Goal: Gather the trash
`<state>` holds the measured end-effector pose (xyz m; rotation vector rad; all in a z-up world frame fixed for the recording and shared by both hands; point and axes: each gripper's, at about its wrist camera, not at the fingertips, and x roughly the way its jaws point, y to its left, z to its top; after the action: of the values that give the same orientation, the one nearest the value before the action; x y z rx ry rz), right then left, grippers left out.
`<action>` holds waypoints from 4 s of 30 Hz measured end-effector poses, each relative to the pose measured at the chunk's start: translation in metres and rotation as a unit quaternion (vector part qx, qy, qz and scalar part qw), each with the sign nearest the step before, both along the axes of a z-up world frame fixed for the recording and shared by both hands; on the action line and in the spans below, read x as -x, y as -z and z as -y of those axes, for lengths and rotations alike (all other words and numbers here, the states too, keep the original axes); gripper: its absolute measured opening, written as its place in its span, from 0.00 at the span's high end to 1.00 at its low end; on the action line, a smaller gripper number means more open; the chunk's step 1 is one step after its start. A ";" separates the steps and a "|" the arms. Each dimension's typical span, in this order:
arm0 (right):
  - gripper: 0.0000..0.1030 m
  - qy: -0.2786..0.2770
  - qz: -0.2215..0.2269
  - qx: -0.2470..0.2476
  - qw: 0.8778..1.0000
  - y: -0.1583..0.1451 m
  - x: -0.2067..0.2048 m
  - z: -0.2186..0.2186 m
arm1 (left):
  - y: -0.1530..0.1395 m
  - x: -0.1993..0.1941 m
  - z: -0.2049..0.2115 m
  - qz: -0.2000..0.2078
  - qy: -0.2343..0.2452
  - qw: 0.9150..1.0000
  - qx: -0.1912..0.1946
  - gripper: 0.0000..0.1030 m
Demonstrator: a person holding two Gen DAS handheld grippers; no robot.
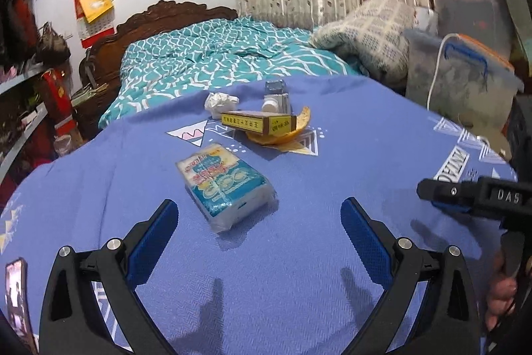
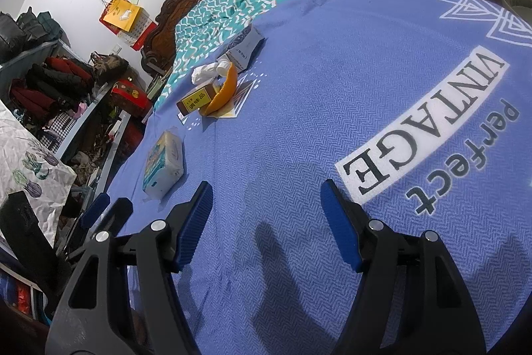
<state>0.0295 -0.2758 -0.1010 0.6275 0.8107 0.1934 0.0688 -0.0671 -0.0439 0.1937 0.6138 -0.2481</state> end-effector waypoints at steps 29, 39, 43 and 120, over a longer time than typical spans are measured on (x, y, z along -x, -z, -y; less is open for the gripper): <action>0.33 0.000 0.000 -0.001 1.000 0.001 -0.001 0.001 | 0.002 -0.014 -0.025 -0.021 -0.043 0.998 0.050 0.08; 0.33 0.000 0.000 -0.001 1.000 0.001 -0.001 0.000 | 0.010 -0.025 -0.036 -0.056 -0.076 0.994 0.061 0.08; 0.33 -0.002 -0.002 0.002 1.000 0.001 -0.002 0.000 | 0.013 -0.031 -0.046 -0.077 -0.087 0.989 0.087 0.08; 0.87 0.055 0.026 -0.039 0.997 -0.033 -0.023 0.146 | 0.003 -0.157 0.047 -0.359 0.101 0.864 0.337 0.79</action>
<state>0.0525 -0.4219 -0.0677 0.7363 0.7195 0.1403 0.2253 -0.1142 -0.0467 -0.5485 1.2074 -0.7402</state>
